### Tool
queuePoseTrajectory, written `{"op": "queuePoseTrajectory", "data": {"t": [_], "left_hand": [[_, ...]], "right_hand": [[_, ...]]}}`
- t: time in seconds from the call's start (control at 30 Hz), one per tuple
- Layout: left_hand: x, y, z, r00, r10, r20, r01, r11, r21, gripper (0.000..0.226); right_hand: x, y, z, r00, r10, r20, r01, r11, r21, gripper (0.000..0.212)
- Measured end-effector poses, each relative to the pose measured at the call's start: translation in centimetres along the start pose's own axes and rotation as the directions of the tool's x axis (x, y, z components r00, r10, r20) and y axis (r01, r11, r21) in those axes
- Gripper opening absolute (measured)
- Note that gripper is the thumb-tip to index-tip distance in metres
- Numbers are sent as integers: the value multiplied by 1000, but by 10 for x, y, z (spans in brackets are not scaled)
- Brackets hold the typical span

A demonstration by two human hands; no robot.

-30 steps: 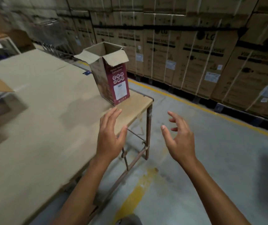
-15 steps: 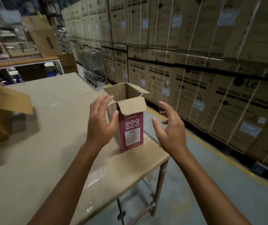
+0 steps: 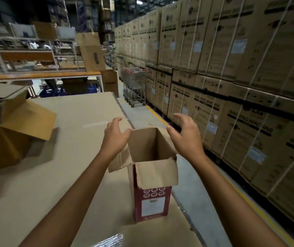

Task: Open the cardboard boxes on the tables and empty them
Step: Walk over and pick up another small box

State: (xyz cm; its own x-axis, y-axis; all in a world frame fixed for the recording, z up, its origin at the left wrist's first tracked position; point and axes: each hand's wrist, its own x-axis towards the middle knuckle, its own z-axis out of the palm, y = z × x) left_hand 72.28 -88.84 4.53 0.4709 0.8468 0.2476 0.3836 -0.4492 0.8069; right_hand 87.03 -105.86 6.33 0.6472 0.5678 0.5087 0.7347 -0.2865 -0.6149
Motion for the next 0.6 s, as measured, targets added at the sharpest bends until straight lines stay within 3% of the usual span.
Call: {"op": "queuePoseTrajectory", "data": {"t": [0.1, 0.2, 0.27, 0.3, 0.37, 0.47, 0.53, 0.6], "left_hand": [[17, -14, 16, 966, -223, 130, 239, 963, -127, 62], [17, -17, 33, 921, -351, 170, 385, 885, -262, 30], [11, -10, 41, 905, -403, 136, 425, 865, -266, 6], [10, -11, 44, 903, -417, 104, 429, 857, -286, 16], [2, -7, 47, 898, -439, 27, 420, 837, -350, 30], [-26, 1, 43, 866, -500, -9, 430, 753, -497, 29], [-47, 0, 41, 854, -520, 29, 445, 699, -560, 27], [-68, -10, 36, 851, -524, -32, 411, 703, -580, 43]], "right_hand": [[25, 11, 13, 958, 103, 268, -117, 992, 36, 71], [25, 25, 27, 833, 152, 532, -272, 950, 155, 87], [18, 34, 34, 708, 181, 683, -481, 832, 278, 68], [15, 38, 36, 660, 168, 732, -545, 778, 313, 54], [14, 45, 42, 680, 108, 725, -538, 746, 393, 42], [17, 51, 50, 730, 8, 684, -476, 723, 500, 35], [17, 50, 54, 697, -20, 717, -517, 679, 522, 25], [18, 45, 55, 672, -52, 738, -529, 664, 528, 16]]}}
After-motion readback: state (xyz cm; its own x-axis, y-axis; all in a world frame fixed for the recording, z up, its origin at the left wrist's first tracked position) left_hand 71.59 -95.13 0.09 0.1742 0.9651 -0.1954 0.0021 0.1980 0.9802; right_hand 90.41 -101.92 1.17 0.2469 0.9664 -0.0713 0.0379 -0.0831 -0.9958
